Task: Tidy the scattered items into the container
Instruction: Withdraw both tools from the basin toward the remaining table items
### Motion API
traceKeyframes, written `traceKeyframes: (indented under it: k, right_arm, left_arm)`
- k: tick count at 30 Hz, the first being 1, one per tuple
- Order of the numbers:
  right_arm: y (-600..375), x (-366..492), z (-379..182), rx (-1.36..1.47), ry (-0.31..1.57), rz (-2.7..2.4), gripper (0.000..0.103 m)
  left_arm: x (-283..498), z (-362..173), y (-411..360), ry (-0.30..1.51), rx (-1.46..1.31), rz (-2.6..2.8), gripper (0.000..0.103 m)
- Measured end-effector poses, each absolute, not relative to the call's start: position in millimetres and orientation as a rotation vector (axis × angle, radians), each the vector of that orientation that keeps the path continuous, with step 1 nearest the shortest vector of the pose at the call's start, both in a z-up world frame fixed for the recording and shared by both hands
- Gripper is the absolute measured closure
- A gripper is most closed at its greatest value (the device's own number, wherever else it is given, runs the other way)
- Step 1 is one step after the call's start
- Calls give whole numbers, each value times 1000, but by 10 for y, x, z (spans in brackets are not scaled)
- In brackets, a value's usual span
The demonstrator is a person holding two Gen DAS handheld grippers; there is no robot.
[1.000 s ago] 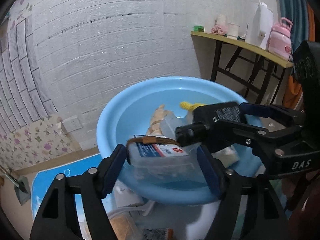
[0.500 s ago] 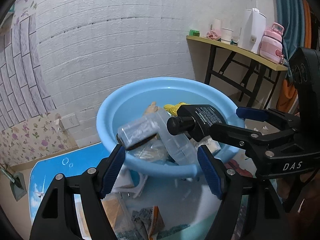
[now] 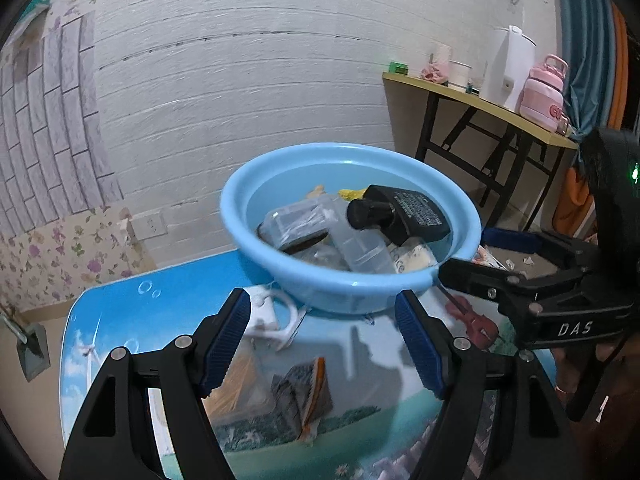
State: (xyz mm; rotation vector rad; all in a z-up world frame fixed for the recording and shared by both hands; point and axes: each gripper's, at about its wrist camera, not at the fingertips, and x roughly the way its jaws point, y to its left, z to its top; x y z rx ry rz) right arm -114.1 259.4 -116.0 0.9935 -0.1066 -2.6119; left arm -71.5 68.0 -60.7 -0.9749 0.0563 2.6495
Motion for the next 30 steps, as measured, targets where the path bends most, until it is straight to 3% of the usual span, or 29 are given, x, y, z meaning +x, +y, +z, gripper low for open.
traceKeyframes:
  k: [20, 30]
  right_arm:
    - [2378, -853, -1592, 1152, -40, -2518, 5]
    - [2138, -826, -1620, 1128, -119, -2448, 7]
  left_arm:
    - [-345, -1057, 18, -8, -1145, 2721, 29]
    - [-334, -1219, -206, -75, -1228, 2731, 26]
